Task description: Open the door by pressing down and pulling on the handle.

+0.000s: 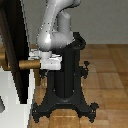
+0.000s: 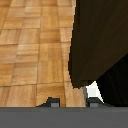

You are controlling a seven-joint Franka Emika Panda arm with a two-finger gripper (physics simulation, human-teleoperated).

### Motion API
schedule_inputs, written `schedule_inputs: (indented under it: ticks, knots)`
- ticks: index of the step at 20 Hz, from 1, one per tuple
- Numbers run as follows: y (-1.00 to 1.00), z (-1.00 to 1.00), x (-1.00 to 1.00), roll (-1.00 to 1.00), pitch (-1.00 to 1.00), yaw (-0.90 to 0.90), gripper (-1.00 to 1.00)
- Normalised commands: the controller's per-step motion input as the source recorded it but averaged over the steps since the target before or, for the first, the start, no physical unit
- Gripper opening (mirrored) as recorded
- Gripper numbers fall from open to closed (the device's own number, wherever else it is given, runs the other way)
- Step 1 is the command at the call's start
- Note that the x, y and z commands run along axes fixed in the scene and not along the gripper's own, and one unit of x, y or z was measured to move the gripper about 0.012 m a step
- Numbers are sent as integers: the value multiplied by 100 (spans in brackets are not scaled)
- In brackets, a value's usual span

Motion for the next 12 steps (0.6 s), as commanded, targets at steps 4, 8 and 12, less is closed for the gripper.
schedule_inputs:
  ticks: [4,8,12]
  knots:
    - [100,0,0,0,0,0,-100]
    - [100,0,0,0,0,0,-100]
    - [100,0,0,0,0,0,-100]
